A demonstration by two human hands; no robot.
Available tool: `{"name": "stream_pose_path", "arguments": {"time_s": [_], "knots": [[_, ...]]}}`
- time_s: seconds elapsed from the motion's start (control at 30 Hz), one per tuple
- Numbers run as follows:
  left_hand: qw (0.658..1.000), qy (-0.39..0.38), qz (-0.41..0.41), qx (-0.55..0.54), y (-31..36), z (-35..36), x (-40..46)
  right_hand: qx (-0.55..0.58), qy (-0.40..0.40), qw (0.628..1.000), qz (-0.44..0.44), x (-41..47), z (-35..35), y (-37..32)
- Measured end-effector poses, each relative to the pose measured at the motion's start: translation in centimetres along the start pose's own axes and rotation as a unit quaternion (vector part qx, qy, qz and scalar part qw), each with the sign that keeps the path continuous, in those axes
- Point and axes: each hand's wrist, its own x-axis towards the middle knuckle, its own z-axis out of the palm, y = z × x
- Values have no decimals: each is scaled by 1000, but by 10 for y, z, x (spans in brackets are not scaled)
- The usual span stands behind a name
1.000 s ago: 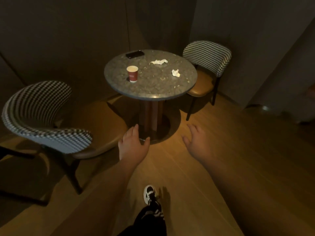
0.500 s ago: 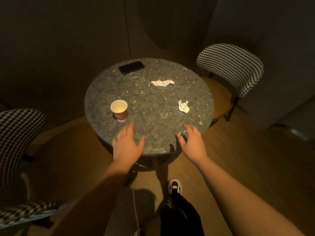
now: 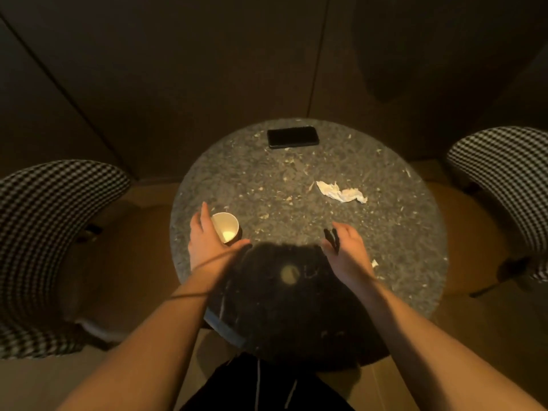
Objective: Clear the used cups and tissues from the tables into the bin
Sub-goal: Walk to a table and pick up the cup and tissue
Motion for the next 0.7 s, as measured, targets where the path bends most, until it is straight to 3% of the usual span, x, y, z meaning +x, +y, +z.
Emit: {"name": "stream_pose_path", "arguments": {"time_s": [0.1,0.2,0.37,0.6,0.7], "knots": [[998,-30,-26,-38,-7,7,11,2,-3,1000,-18,5,3,9],[1000,-19,9,-24,2,14,17,3,8,1000,-6,-2,5,22],[992,-55,65,-93,43,40,16,-68,31,996,43,-27,2,54],[973,-81,217,-4,69,68,31,-117,8,987,106,-40,2,72],[973,-90,214,0,67,76,41,-84,20,991,106,-31,4,74]]}}
